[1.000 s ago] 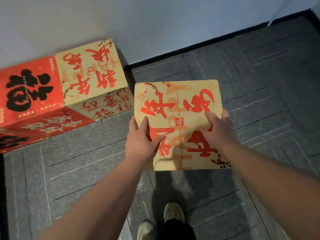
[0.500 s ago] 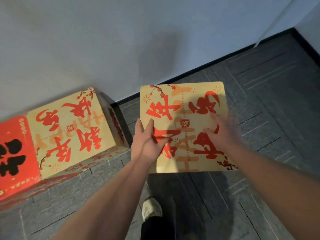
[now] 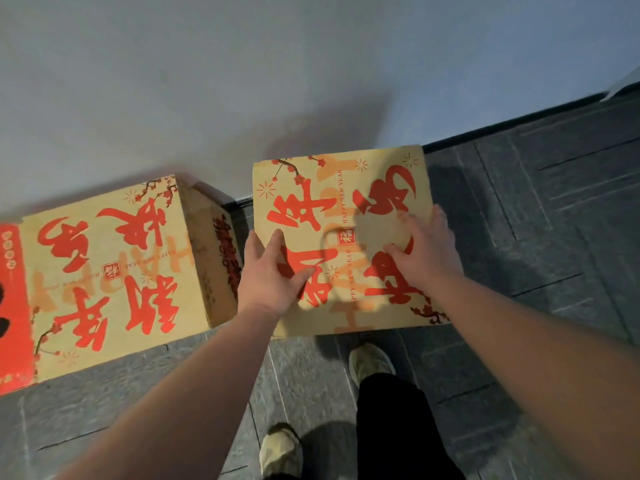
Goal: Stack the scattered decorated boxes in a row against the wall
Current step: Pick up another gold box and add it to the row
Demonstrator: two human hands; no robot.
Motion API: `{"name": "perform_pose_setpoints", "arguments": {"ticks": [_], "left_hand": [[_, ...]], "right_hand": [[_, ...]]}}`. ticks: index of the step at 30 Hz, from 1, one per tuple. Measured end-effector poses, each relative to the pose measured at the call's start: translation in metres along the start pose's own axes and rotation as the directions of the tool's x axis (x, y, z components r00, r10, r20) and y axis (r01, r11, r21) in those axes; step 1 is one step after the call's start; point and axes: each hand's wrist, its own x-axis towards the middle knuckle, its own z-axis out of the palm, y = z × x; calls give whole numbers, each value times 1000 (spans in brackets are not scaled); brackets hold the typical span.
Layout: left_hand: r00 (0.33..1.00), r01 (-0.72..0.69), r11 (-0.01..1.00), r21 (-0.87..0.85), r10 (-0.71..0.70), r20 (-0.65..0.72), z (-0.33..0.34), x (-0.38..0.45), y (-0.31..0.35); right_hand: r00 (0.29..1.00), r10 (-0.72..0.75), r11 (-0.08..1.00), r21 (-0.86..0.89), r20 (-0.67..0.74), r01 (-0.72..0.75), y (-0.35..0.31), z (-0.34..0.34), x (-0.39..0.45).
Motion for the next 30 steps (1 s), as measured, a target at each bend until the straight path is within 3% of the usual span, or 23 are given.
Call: {"name": "perform_pose_setpoints", "arguments": {"ticks": [11,30], "left_hand": [[996,80,996,-27,-81,-45,25,50,-7],[984,170,985,4,-169,-48,9,50,-32]], "right_hand": [[993,-88,996,7,79,87,-2,16,63],[985,-158,987,11,75,158,-34,34,68]]}}
